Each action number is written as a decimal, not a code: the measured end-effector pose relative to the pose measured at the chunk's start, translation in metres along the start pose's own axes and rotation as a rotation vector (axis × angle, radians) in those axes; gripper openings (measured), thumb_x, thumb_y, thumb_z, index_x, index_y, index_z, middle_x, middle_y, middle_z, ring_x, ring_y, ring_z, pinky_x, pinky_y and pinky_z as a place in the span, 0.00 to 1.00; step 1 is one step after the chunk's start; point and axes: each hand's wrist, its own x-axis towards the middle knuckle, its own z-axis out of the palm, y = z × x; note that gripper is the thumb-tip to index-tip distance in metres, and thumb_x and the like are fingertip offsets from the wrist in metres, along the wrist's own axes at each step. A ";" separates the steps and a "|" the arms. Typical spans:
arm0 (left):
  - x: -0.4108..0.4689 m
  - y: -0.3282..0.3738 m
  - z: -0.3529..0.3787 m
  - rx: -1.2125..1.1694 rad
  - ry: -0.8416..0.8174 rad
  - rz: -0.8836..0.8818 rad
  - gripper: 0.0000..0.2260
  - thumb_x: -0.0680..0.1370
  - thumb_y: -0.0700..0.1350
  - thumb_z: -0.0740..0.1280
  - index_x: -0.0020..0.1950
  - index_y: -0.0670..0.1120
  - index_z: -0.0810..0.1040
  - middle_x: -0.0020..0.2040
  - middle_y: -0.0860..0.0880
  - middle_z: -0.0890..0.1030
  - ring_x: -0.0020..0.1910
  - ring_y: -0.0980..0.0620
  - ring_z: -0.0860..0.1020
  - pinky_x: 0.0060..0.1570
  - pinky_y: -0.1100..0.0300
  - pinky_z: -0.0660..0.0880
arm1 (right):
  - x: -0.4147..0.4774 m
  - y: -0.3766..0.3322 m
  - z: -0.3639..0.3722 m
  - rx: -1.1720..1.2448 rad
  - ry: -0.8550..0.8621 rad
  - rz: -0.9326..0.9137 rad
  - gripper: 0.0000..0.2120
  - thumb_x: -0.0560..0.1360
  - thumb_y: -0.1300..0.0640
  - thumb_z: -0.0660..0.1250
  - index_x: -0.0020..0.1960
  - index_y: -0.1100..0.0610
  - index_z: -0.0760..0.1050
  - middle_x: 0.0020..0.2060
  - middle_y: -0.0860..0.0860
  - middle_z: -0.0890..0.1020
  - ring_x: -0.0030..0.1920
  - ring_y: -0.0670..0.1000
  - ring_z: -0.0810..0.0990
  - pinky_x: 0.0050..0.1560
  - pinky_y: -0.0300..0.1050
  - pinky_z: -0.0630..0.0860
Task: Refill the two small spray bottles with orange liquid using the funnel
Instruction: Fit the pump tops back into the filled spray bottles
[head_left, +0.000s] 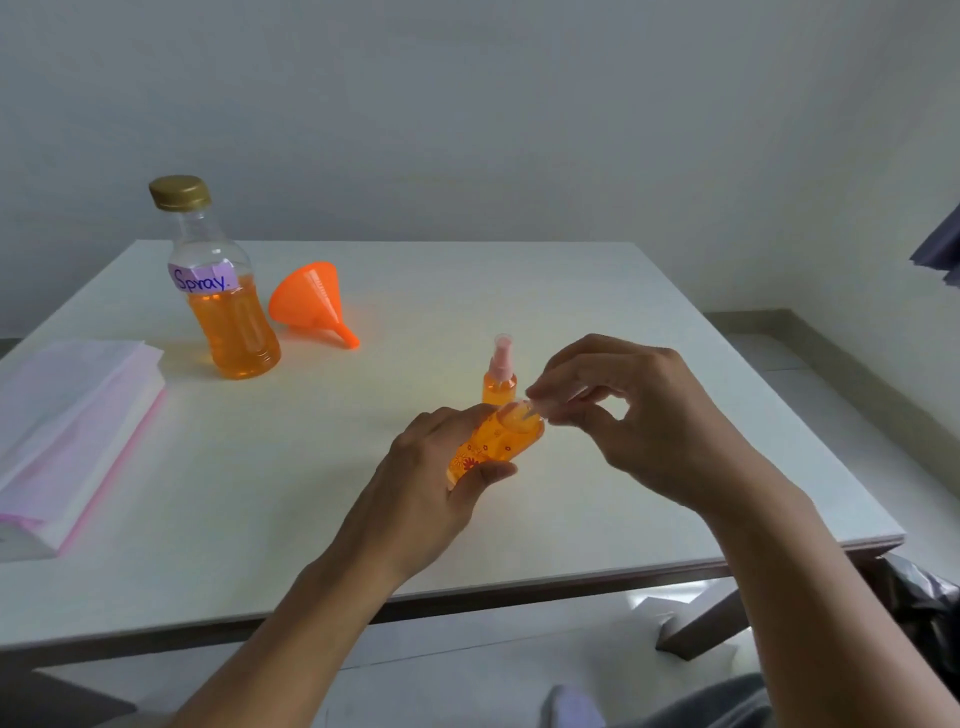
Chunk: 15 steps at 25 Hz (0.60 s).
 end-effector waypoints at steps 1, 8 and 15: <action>-0.001 0.001 0.000 0.008 0.004 0.013 0.22 0.75 0.59 0.67 0.68 0.62 0.70 0.56 0.58 0.78 0.53 0.58 0.75 0.46 0.71 0.70 | 0.000 0.000 0.000 0.007 0.000 0.034 0.09 0.74 0.62 0.75 0.53 0.52 0.86 0.47 0.42 0.85 0.45 0.42 0.85 0.46 0.39 0.83; -0.004 0.008 0.012 0.058 -0.005 0.052 0.24 0.75 0.60 0.64 0.71 0.58 0.68 0.60 0.57 0.73 0.54 0.60 0.72 0.49 0.69 0.73 | -0.008 0.000 -0.011 -0.037 -0.161 0.377 0.25 0.68 0.32 0.68 0.56 0.47 0.82 0.44 0.43 0.85 0.40 0.46 0.84 0.42 0.46 0.84; -0.003 0.014 0.024 0.055 -0.032 0.066 0.23 0.76 0.60 0.64 0.70 0.60 0.66 0.65 0.56 0.74 0.56 0.58 0.76 0.53 0.60 0.78 | -0.014 0.007 -0.013 -0.012 -0.117 0.451 0.26 0.69 0.32 0.66 0.44 0.55 0.84 0.33 0.49 0.84 0.32 0.51 0.84 0.36 0.48 0.84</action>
